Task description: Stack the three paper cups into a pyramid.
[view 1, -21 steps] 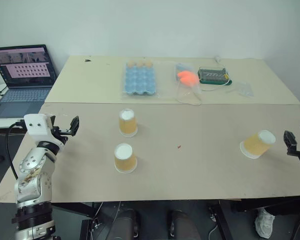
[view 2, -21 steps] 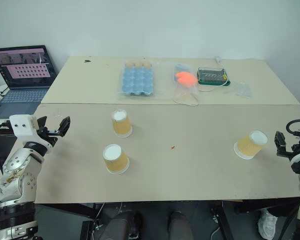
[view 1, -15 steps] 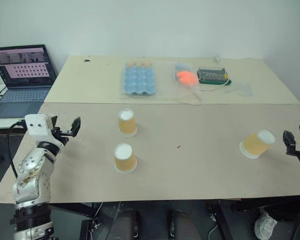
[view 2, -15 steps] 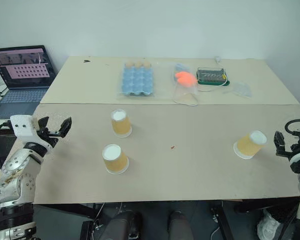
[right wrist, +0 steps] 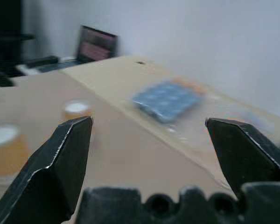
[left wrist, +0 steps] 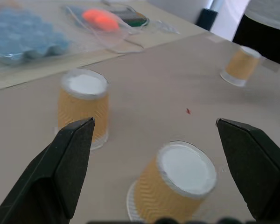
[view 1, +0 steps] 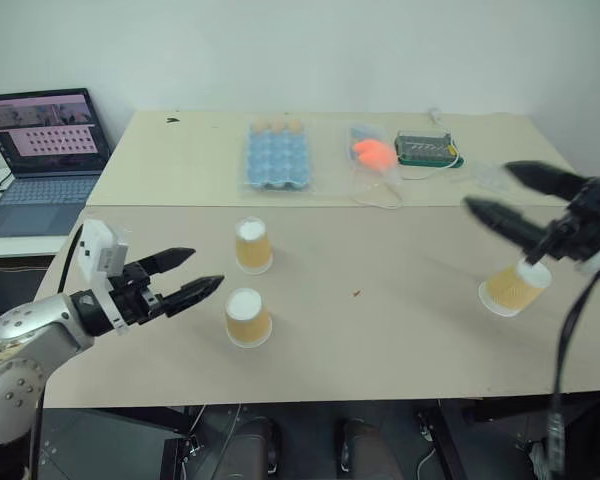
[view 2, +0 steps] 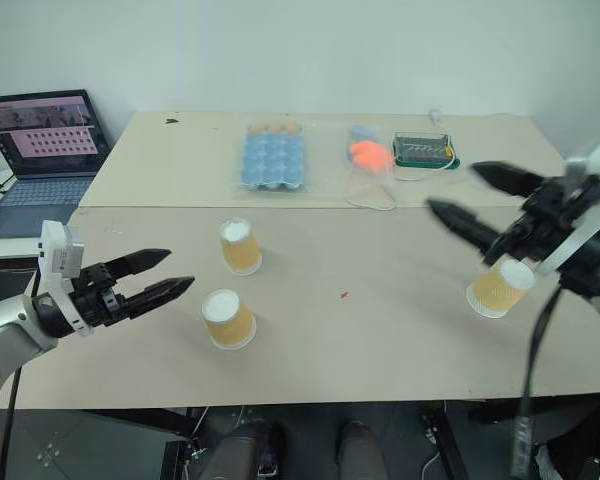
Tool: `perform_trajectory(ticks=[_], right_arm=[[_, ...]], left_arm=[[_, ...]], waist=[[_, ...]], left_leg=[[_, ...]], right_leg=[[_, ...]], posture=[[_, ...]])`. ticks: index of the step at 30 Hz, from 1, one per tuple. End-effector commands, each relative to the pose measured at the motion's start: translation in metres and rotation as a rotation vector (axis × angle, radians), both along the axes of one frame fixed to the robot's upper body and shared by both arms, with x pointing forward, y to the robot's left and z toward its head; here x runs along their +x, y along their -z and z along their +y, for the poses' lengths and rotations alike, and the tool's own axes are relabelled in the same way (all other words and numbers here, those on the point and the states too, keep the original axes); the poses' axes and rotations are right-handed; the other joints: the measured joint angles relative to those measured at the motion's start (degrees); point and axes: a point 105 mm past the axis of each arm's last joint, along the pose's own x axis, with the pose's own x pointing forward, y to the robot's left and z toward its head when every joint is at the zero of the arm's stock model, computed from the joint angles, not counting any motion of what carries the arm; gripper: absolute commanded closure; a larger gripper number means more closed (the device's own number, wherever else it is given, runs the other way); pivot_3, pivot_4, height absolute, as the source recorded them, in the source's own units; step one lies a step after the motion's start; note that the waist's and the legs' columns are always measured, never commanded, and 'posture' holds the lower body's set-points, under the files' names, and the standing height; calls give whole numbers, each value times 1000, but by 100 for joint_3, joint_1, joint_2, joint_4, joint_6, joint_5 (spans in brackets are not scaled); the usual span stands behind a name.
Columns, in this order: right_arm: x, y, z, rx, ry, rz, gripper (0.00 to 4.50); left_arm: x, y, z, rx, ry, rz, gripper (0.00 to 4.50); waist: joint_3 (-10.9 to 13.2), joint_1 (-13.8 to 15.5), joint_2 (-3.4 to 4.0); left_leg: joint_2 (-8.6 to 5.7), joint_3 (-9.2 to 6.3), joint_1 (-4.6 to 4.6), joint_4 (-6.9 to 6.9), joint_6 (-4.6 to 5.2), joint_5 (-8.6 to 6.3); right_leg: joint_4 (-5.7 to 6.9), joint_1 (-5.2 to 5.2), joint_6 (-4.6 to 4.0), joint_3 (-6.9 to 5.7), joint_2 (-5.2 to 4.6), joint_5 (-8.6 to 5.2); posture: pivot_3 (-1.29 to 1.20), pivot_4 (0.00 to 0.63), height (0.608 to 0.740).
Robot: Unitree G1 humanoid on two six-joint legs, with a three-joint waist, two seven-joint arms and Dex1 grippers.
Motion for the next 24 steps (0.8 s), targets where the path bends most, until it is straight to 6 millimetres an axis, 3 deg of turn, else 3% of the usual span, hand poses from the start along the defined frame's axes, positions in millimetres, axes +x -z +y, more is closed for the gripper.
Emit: perform_trajectory(ticks=[1,7,13,24], right_arm=[[-13,11,19,-69,-168,45,0],[-10,31,35,-104,-229,90,0],[-14,32,44,-80,-241,88,0],[-15,45,43,-88,-165,122,0]], left_arm=[[-5,3,-5,80,101,4,72],[2,36,-8,224,175,-4,72],[10,56,-18,284,231,-58,72],[22,59,-41,214,298,-64,72]], waist=[[2,4,-5],[3,3,-7],[4,14,-8],[6,16,-11]], left_leg=[[0,0,0,1,-16,-9],[0,13,-4,-2,-22,-13],[0,13,-24,-10,-23,-13],[-1,13,-29,-3,-19,-12]], right_leg=[[-1,-2,1,-1,-5,-1],[-3,-21,-40,-3,-33,25],[-3,-38,-46,-16,-58,31],[-4,-36,-33,-20,-58,38]], posture=[[0,150,716],[0,150,716],[0,150,716],[0,150,716]])
